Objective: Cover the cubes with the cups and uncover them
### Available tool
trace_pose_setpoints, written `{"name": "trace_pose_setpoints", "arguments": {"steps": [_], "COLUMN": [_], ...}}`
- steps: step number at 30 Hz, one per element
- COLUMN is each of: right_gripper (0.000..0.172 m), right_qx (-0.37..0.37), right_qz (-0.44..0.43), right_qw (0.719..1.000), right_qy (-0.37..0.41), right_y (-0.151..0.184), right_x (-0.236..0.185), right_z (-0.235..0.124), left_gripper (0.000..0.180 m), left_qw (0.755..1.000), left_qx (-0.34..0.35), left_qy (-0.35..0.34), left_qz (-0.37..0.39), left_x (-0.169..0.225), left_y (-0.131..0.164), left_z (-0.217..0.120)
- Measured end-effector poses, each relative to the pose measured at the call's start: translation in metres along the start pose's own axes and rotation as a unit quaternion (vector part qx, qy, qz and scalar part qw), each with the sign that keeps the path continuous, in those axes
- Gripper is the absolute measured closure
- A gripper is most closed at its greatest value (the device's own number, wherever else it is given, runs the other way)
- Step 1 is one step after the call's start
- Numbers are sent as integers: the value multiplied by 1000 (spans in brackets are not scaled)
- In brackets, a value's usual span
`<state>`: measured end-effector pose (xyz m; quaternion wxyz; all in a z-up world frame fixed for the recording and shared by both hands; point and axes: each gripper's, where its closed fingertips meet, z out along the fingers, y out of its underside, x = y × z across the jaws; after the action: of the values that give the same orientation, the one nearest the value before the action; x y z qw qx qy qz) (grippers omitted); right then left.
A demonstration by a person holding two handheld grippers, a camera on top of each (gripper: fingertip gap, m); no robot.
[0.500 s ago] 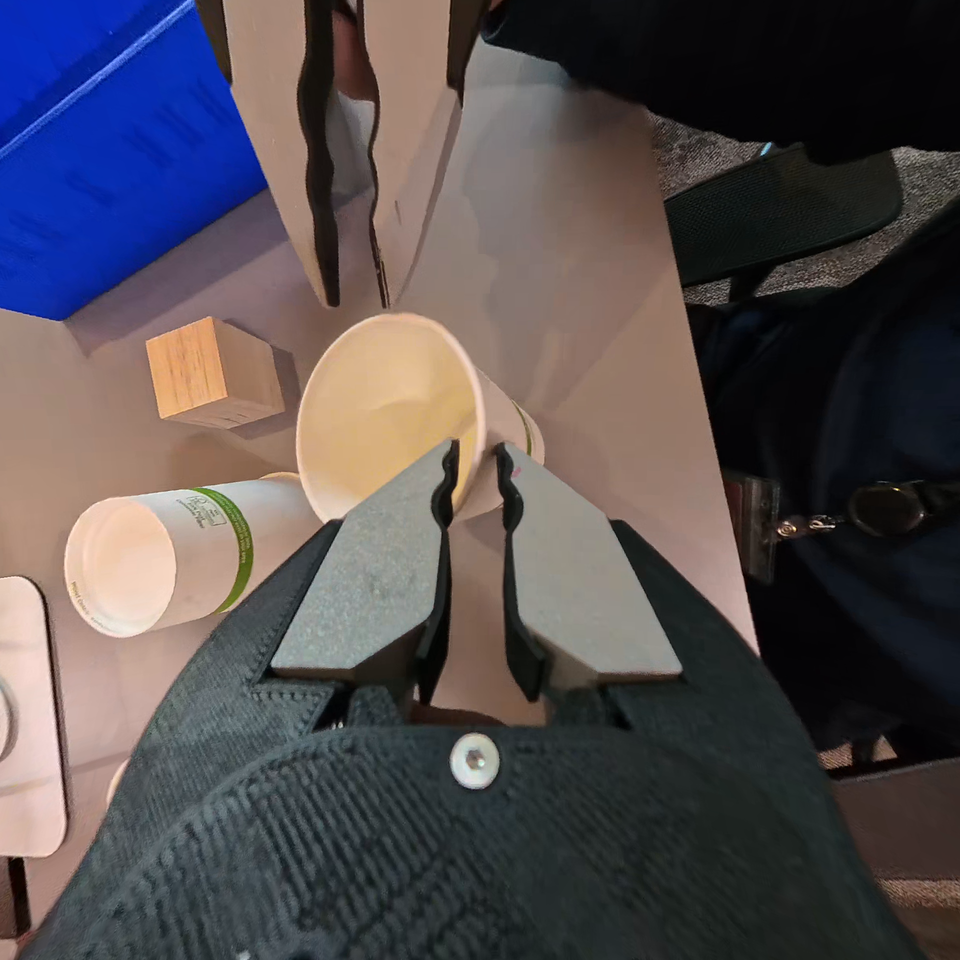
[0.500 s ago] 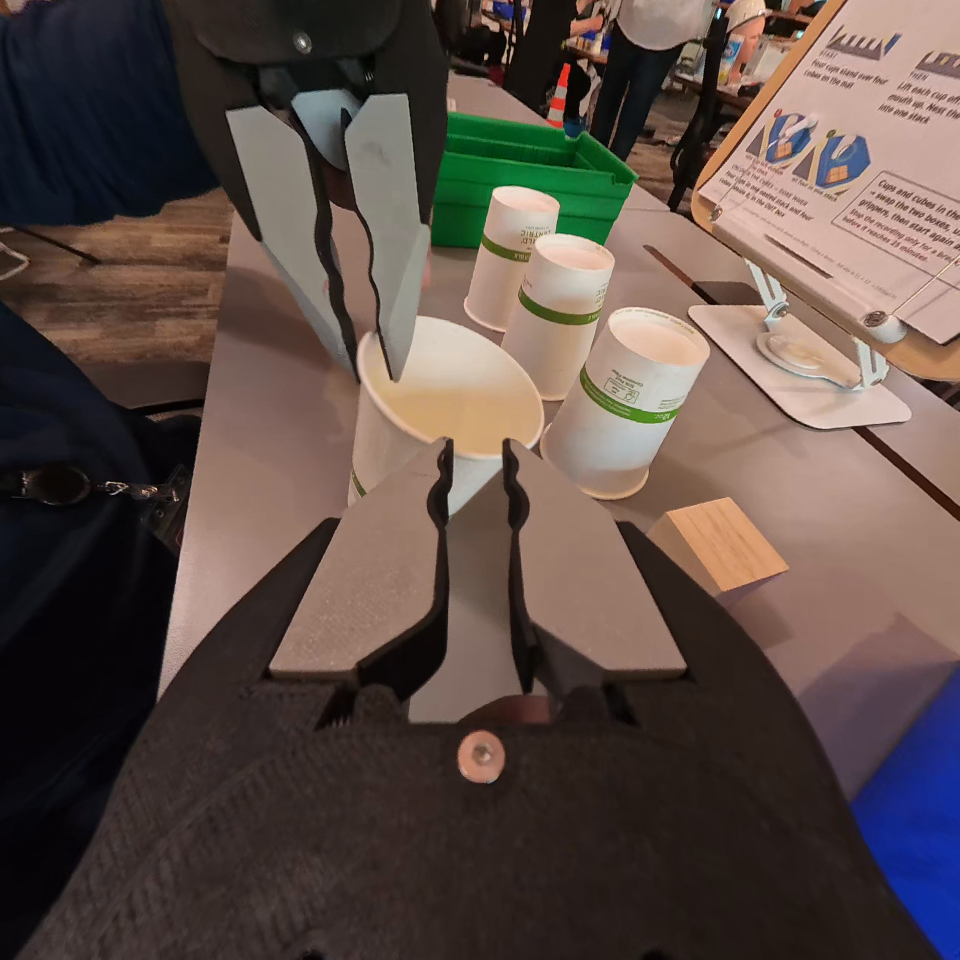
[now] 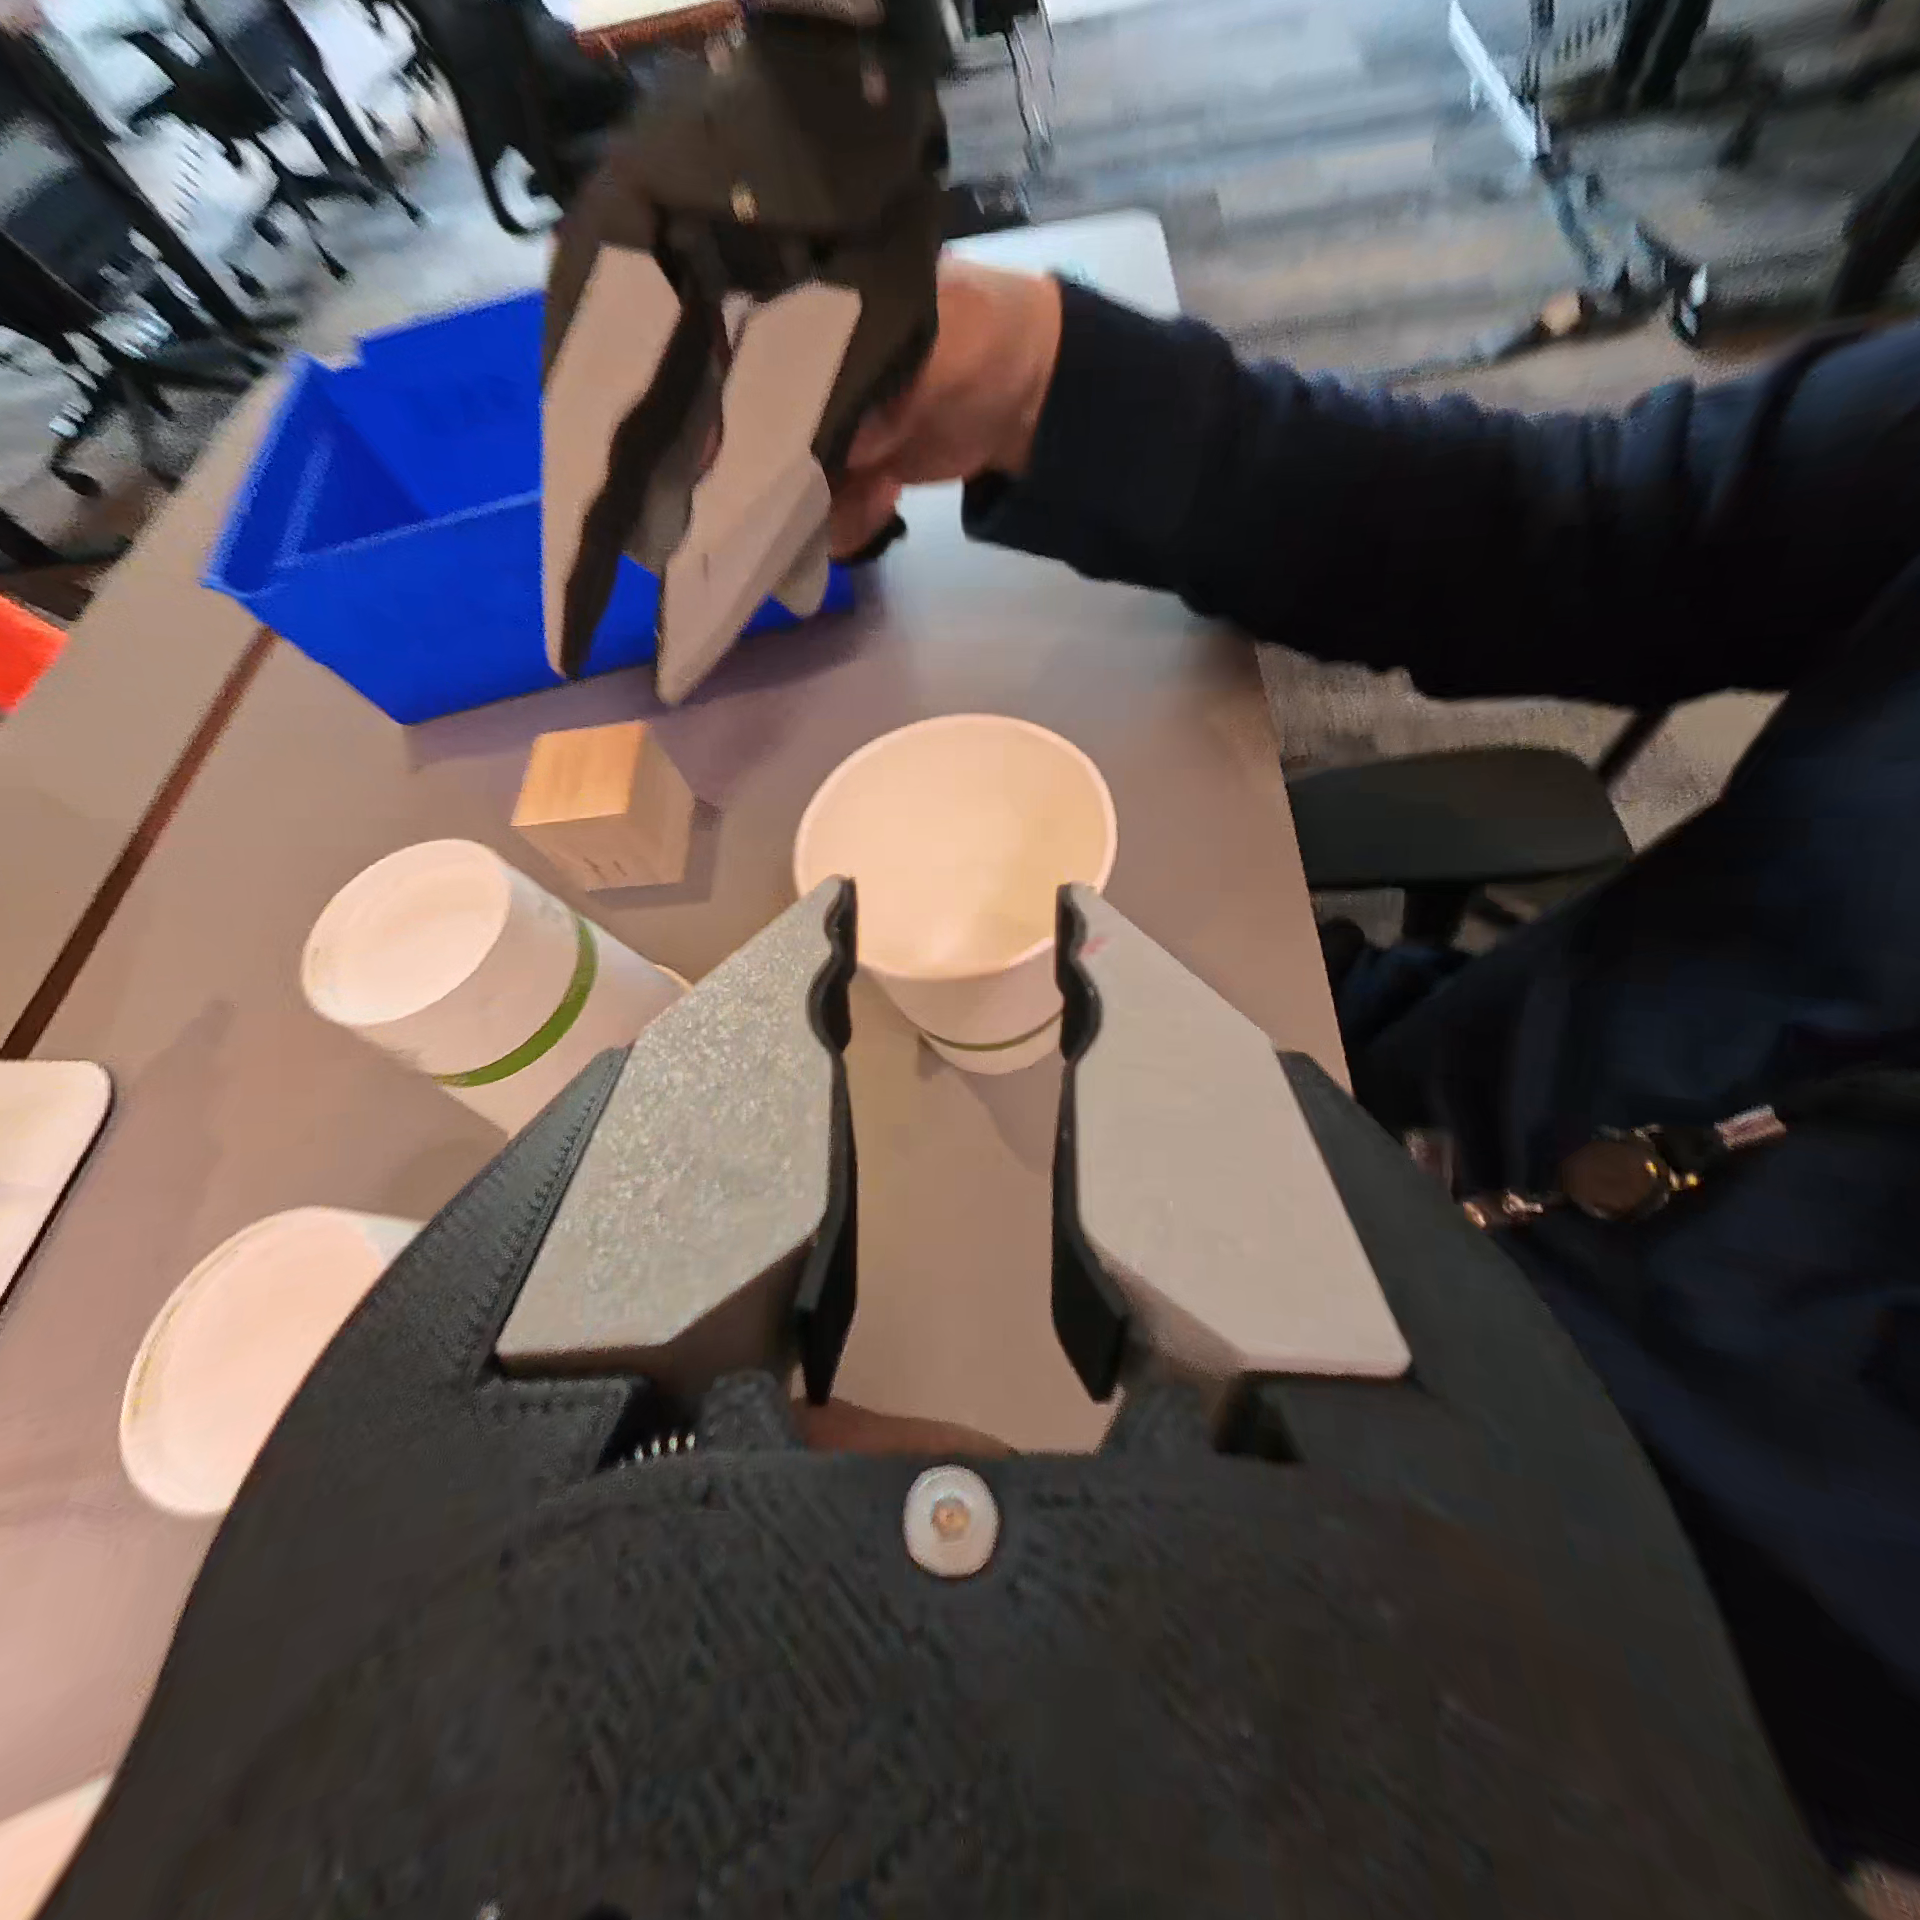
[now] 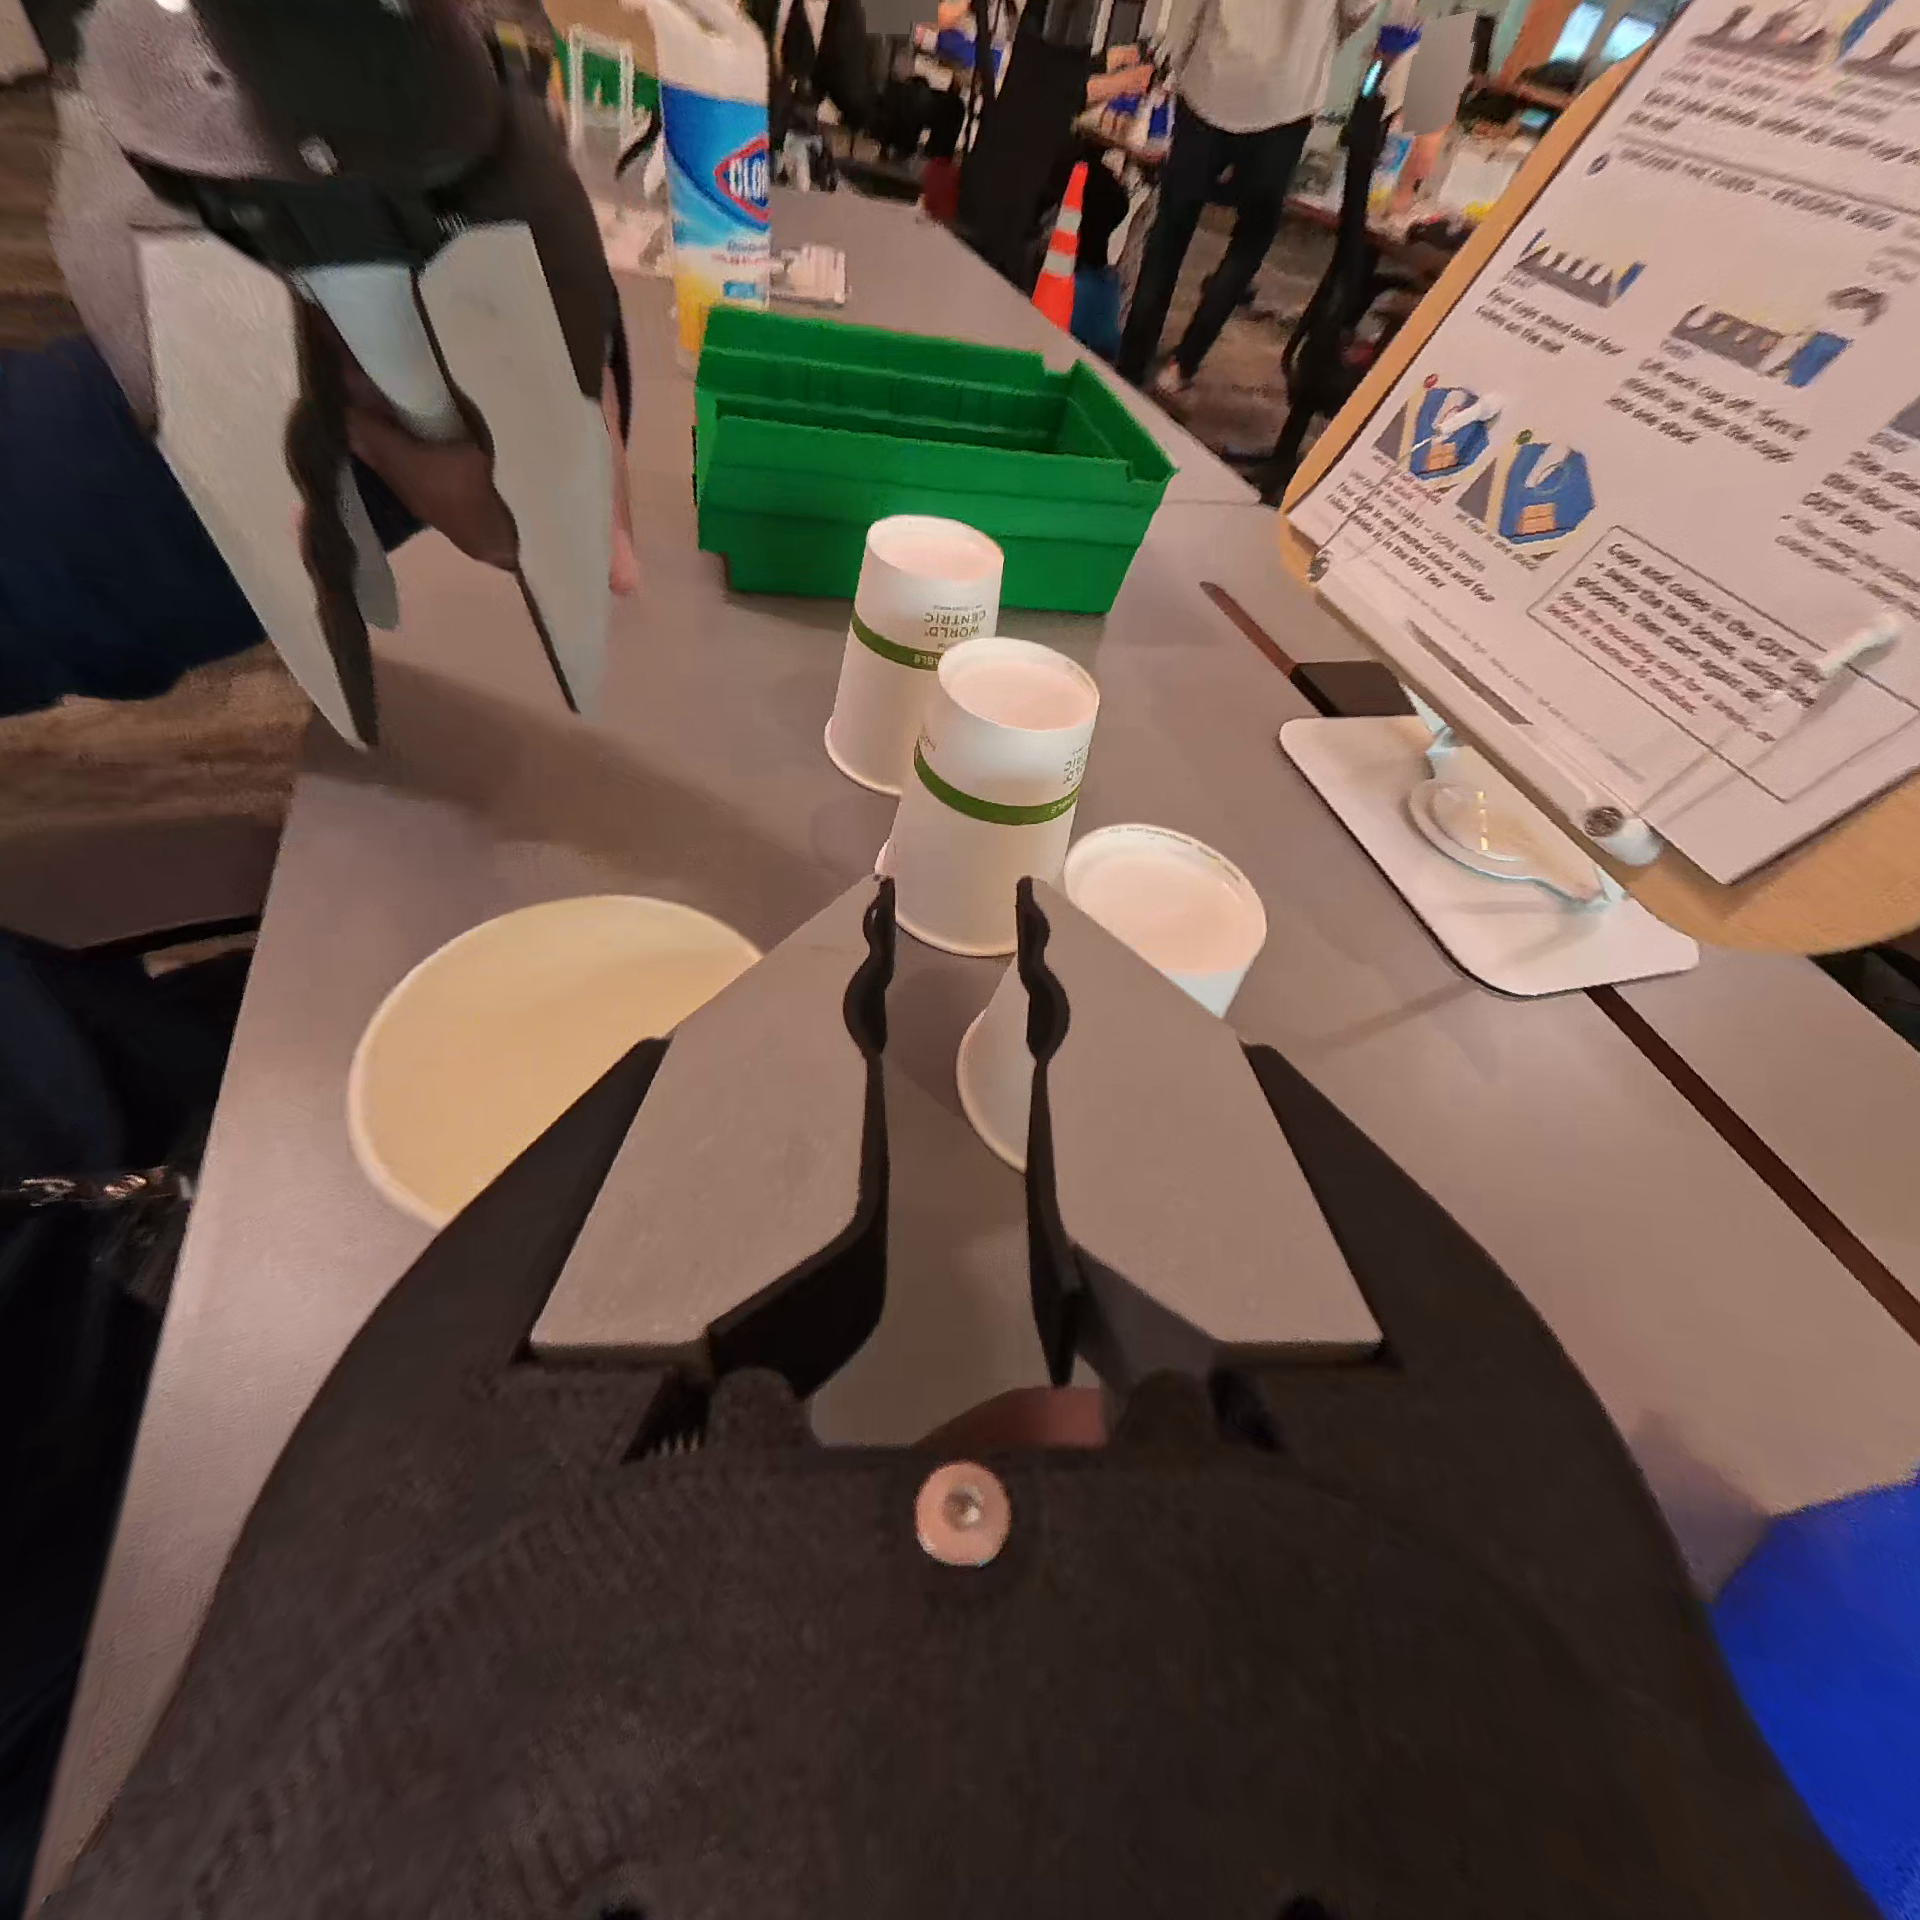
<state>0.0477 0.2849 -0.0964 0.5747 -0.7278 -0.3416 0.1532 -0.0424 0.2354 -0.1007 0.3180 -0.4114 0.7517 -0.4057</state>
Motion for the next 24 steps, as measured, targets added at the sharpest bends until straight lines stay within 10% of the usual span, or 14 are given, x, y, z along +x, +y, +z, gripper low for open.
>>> {"name": "trace_pose_setpoints", "arguments": {"steps": [13, 24], "right_gripper": [168, 172], "right_qx": [-170, 41], "right_qz": [-30, -2], "right_qw": [985, 997], "right_qy": [22, 59], "right_y": [47, -38], "right_x": [37, 37], "right_z": [81, 24], "left_gripper": [149, 149], "left_qw": [987, 969], "left_qx": [101, 142], "left_qy": [-57, -102], "left_qz": [-112, -175], "left_x": [-43, -63], "left_y": [56, 49], "left_z": [1, 12]}}
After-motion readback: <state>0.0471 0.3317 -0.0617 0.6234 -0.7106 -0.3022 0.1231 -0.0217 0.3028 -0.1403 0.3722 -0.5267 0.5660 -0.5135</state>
